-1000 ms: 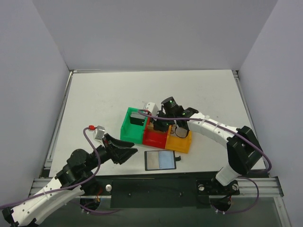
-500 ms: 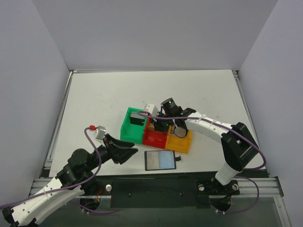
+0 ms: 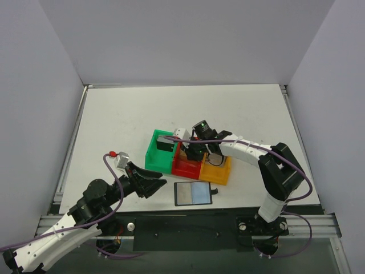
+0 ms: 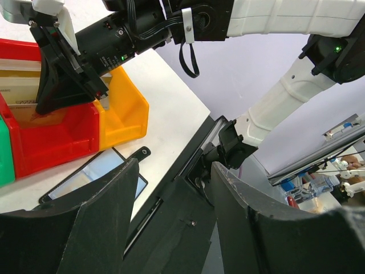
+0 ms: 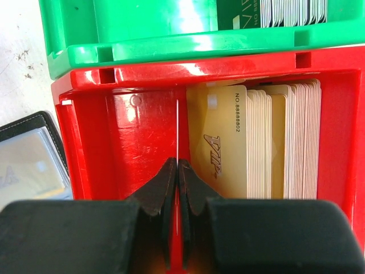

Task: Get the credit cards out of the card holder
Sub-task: Place the credit card in the storage box.

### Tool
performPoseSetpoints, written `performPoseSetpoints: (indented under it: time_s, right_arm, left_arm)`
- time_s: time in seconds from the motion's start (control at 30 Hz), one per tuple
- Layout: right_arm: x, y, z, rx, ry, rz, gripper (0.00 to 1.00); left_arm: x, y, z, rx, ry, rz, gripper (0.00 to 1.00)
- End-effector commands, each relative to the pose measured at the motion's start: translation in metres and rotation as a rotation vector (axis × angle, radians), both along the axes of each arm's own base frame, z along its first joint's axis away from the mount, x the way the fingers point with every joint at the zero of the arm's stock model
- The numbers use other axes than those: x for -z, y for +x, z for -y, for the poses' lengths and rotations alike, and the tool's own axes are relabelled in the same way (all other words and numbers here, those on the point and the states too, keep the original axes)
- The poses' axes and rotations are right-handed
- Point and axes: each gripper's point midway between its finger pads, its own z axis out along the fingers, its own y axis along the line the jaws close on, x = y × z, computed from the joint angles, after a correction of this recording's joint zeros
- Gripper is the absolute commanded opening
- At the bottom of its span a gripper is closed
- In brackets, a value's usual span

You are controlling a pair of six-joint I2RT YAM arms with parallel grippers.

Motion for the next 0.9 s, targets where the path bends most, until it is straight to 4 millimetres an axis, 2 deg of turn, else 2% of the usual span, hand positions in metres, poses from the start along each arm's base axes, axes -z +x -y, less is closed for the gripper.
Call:
performPoseSetpoints:
  time_s: [0.0, 0.47, 0.87]
  right_arm:
    - [-0.005, 0.010, -0.001, 0.000, 0.008, 0.033, 0.00]
    - [-0.007, 0.024, 0.003, 0.051, -0.007, 0.069, 0.00]
    - [-0.017, 0.029, 0.001, 0.076, 0.012, 0.097, 0.07]
  left_arm:
    - [-0.004, 0.002, 0.000, -0.008, -0.009, 0.019, 0.63]
    - [-0.003, 0.002, 0.000, -0.006, -0.008, 0.016, 0.63]
    - [-0.003, 0.002, 0.002, 0.000, -0.008, 0.017, 0.63]
